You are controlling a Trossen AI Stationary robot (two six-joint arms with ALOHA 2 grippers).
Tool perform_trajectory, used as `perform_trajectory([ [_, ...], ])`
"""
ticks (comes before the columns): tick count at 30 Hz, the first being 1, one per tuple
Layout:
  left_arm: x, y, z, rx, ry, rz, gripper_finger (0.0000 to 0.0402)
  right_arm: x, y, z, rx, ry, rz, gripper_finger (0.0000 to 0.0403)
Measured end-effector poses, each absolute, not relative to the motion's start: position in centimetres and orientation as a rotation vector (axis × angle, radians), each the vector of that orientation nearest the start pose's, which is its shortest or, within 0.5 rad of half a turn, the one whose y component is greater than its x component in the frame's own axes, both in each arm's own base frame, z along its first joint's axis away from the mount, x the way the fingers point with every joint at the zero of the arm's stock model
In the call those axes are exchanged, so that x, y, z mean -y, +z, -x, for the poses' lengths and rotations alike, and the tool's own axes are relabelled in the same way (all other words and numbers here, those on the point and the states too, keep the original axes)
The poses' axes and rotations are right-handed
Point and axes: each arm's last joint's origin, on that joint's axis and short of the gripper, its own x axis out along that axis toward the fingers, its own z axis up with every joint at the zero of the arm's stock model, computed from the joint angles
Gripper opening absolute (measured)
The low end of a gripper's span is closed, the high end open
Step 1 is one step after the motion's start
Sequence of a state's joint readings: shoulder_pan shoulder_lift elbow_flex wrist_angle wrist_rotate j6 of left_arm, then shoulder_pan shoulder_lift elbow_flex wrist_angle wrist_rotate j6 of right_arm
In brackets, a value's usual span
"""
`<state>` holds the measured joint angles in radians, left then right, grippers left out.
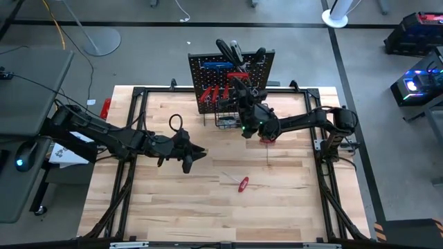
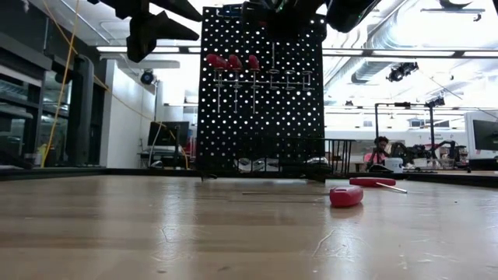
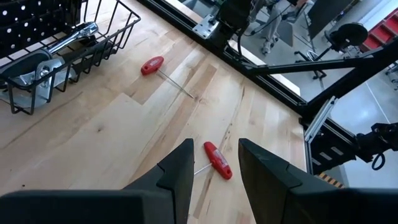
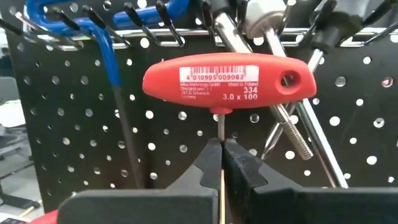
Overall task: Hang tools onto peg board
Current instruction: Hang the red allen wrench on the pegboard
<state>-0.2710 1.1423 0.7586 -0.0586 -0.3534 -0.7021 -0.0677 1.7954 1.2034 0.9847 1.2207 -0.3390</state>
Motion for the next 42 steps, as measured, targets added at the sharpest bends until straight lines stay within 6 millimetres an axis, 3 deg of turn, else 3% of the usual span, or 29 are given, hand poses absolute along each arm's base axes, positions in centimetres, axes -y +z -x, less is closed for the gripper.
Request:
perform_trajectory([
  [14, 5.6, 26.7, -24.0, -0.369, 0.223, 0.557, 0.012, 5.4, 29.0, -38.7, 0.077, -1.344, 0.012, 0.0],
  [27, 5.7, 26.7, -24.0, -0.375, 0.211, 0.56, 0.012, 5.4, 28.9, -38.7, 0.078, -1.351, 0.003, 0.0004],
  [42, 5.7, 26.7, -24.0, -0.377, 0.209, 0.56, 0.012, 5.0, 28.9, -38.8, 0.075, -1.344, 0.006, 0.0101],
])
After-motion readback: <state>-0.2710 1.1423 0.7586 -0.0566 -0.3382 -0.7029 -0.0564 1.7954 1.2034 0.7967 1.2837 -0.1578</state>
